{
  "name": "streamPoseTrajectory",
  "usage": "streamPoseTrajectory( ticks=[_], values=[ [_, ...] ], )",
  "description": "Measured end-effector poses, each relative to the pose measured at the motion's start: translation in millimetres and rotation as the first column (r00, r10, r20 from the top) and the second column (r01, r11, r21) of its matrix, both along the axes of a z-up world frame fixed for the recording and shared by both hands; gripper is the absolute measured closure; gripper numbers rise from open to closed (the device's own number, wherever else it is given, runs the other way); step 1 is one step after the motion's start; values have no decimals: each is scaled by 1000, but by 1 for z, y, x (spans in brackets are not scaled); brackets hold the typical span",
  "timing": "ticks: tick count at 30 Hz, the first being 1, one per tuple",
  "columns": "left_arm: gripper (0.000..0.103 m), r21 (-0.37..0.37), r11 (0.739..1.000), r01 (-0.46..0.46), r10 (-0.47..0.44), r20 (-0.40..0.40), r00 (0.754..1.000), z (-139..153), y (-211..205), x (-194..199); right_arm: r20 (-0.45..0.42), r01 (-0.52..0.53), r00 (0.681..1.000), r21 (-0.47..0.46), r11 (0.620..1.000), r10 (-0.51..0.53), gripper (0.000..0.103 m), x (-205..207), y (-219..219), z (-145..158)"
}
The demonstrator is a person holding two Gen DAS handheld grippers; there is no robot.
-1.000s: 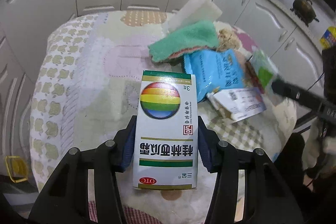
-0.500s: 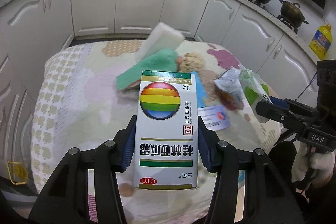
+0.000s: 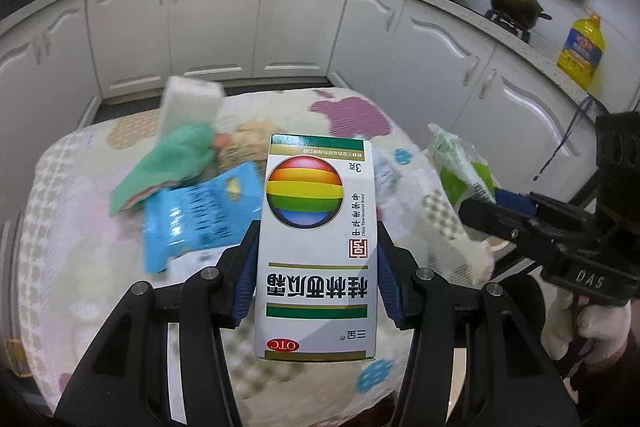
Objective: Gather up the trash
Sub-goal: 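Carry the box and bag over the beige bucket with both grippers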
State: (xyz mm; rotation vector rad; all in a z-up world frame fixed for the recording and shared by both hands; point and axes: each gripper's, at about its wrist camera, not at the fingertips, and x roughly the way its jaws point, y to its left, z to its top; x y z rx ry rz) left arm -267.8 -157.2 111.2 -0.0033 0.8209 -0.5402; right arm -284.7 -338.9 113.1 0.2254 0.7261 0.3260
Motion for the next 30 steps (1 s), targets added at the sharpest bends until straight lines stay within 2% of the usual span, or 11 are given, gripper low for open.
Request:
streamPoseTrajectory(
  ticks=[4,14,30],
  values=[
    [53,-7,999,34,-34,8,999,2,-28,-1,7,45,999,-24,999,-45,62,-9,-20,1],
    [53,-7,994,109,-109,21,994,3,-90,5,1,159,987,-11,987,-159,62,-28,-72,-3],
    [53,-2,980,199,-199,-20,980,-8,-166,17,-44,316,948,0,949,-315,62,-47,-149,-23]
  ],
)
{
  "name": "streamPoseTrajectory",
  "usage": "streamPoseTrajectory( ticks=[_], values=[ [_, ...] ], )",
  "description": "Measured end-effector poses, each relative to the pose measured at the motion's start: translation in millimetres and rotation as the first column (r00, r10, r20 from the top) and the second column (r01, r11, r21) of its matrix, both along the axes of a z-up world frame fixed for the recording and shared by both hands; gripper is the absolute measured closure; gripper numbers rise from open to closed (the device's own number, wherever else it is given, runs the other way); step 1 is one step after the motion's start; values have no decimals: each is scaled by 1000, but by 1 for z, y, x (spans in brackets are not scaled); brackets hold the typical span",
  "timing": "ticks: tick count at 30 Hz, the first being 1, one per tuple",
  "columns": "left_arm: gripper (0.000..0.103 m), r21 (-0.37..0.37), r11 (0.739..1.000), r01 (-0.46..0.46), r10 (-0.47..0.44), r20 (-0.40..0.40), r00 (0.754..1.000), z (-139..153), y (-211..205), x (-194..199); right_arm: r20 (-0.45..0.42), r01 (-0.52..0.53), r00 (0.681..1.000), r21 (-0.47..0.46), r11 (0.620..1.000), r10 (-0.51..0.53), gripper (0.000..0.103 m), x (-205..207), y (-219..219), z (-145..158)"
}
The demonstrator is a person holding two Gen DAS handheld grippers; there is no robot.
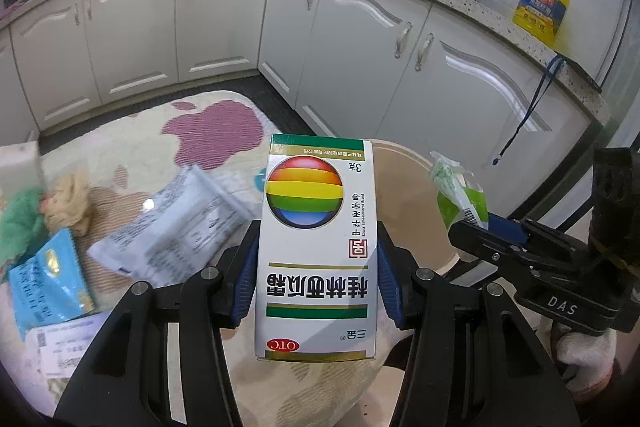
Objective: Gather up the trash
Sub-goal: 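Carry the box and bag over the beige bucket with both grippers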
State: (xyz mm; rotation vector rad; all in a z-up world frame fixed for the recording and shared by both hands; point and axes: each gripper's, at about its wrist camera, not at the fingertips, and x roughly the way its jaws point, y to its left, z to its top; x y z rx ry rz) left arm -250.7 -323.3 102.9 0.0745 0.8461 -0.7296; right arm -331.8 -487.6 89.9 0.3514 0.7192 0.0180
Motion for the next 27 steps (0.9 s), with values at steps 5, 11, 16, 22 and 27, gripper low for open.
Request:
streamPoseTrajectory(
  ticks=[5,11,16,22,27],
  values=[
    [53,6,1000,23,-23,-16,1000,-6,-23,5,-24,41,999,20,999,-41,62,-1,-19,-10],
    [53,24,999,48,-47,-36,998,-16,-48,11,-46,74,996,38,997,-72,62,1,-35,-20],
    [53,31,998,62,-61,-50,997,-23,-64,16,-62,94,994,47,994,-91,62,4,-46,-27],
    [53,40,996,76,-73,-69,995,-33,-84,19,-91,118,989,62,991,-112,62,8,-58,-39],
    [53,44,996,82,-78,-88,993,-42,-96,22,-108,133,986,69,989,-126,62,11,-67,-46]
  ],
)
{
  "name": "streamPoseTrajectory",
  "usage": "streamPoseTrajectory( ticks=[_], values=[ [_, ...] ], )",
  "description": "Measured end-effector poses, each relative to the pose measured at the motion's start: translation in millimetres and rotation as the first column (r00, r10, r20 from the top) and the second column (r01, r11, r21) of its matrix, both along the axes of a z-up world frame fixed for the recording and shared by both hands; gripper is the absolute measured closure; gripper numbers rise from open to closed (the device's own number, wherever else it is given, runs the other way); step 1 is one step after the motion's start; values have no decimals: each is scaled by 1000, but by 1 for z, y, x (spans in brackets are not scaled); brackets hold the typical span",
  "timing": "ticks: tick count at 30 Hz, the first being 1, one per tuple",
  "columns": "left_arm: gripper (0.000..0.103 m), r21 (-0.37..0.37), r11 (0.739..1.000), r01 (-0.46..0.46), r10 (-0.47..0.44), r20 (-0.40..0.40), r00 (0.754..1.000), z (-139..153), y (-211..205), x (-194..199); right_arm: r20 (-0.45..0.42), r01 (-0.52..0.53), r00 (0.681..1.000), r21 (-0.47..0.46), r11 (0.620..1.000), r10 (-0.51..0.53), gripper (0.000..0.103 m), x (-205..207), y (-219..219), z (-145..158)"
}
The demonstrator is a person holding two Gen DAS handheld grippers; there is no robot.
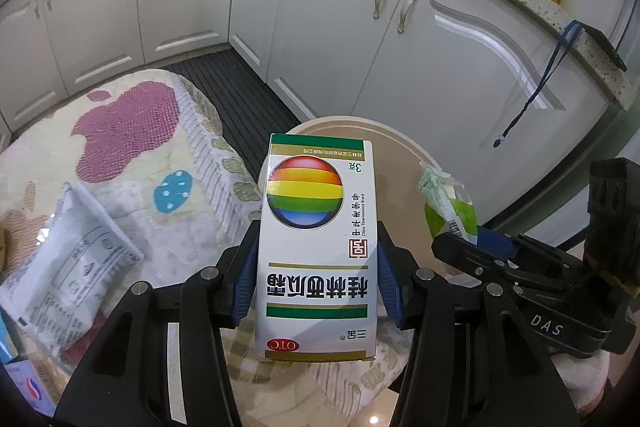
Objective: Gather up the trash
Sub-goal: 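Carry the box and bag over the beige bucket with both grippers, then open both grippers to drop the box and bag into the bucket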
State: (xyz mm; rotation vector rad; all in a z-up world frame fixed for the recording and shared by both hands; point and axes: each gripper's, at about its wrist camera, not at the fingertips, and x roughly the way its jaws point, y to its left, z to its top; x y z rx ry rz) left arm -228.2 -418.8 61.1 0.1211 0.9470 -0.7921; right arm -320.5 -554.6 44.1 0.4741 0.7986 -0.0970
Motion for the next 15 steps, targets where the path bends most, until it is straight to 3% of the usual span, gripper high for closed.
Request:
streamPoseTrajectory(
  ticks=[15],
  values=[
    [53,14,1000,7,-6,-31,999,-15,-20,13,-45,17,999,1,1000,-17,61,16,-7,-15]
  ],
)
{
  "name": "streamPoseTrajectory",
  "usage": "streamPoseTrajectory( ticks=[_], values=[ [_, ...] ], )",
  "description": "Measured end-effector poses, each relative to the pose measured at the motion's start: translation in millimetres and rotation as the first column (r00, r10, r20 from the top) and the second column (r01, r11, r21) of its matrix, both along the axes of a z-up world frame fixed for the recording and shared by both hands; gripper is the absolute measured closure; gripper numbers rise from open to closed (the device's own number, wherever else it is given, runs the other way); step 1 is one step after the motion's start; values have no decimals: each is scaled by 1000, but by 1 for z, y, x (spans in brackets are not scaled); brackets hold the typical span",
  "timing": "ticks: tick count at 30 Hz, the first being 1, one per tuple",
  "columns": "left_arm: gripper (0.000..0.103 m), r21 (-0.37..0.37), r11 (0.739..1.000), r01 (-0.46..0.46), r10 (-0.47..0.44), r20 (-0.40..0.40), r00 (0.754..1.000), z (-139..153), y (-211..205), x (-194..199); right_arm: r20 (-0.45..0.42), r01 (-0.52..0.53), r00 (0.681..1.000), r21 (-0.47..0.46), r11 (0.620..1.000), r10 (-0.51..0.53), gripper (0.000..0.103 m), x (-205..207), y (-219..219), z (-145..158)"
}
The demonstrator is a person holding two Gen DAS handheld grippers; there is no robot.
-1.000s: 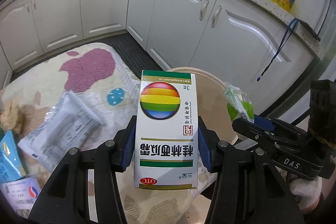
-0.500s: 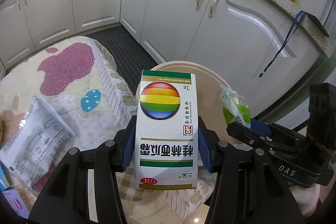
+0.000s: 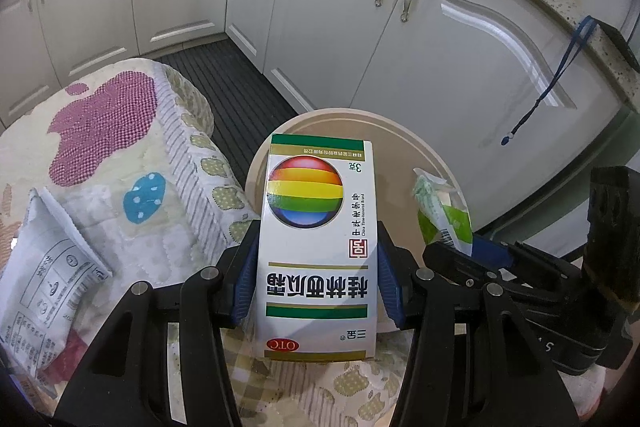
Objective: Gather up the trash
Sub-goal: 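Open both grippers to drop the box and bag into the bucket, then move both open grippers back over the quilt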
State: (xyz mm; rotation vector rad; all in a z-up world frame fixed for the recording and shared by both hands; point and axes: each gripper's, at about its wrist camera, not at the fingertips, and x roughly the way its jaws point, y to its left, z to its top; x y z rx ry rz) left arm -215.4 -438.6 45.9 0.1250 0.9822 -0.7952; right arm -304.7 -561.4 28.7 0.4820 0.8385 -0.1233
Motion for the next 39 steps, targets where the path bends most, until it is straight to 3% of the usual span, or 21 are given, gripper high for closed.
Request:
streamPoseTrajectory(
  ticks=[3,11,13,22,39],
  values=[
    [53,-3,1000,1,-1,-9,1000,-2,-1,1,-14,14,1000,-13,1000,-15,54,3,-1,-3],
    [50,-7,1000,1,-1,-36,999,-8,-2,5,-51,47,998,-34,998,-48,48,7,-8,-10],
    [48,-17,1000,4,-5,-48,999,-9,0,6,-44,51,998,-29,998,-52,41,6,-9,-10],
    [42,-35,999,5,-6,-54,999,-1,10,3,-25,59,998,-25,998,-60,39,-1,-8,-5],
    [42,-56,998,-31,36,91,995,33,62,-29,30,-8,1000,-71,997,10,37,-6,34,24]
  ],
)
